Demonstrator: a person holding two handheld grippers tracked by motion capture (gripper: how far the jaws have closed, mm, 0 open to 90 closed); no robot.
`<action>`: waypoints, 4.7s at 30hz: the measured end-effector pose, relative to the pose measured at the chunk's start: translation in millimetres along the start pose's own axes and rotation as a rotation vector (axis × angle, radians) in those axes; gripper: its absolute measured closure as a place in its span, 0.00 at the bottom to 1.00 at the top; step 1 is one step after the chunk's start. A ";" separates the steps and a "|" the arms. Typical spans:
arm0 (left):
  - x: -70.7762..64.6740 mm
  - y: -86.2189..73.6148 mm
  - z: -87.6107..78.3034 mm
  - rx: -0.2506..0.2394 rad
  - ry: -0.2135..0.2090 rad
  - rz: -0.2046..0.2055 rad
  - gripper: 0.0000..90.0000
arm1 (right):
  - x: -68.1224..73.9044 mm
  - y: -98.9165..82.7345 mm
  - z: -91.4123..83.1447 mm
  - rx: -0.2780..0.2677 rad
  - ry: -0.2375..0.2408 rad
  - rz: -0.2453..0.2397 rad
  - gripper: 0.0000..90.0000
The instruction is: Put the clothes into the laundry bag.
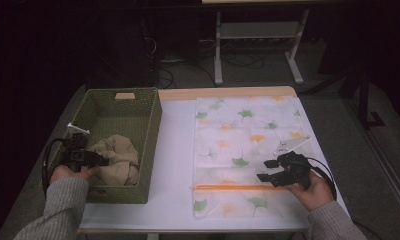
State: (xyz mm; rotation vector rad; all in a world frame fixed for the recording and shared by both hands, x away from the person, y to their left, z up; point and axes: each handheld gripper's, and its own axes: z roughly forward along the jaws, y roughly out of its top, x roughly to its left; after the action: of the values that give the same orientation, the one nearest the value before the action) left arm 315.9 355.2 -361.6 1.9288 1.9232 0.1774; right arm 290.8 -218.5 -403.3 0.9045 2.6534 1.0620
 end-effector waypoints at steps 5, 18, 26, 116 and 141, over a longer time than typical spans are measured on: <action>-1.3 -3.3 -3.4 -0.017 -0.020 0.037 0.79 | -0.8 -4.4 1.8 0.027 0.017 -0.020 0.42; 4.6 -8.5 -12.5 -0.121 -0.160 0.046 0.90 | -12.3 -7.0 6.8 0.039 0.078 -0.103 0.59; 15.6 -14.6 -17.4 -0.182 -0.238 -0.008 0.91 | -9.7 -7.3 32.6 0.165 0.114 -0.203 0.73; -117.4 0.0 -81.4 -0.315 -0.691 0.240 0.91 | -46.3 58.1 -6.2 0.067 0.151 -0.091 0.98; -172.5 -57.0 -28.1 -0.149 -0.839 0.356 0.91 | -45.1 66.3 -4.1 0.070 0.151 -0.101 0.98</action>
State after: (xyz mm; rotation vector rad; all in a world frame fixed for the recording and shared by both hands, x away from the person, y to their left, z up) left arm 245.6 189.6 -323.7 1.8104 0.9943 -0.3344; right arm 357.7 -209.3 -359.9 0.7199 2.8417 1.0586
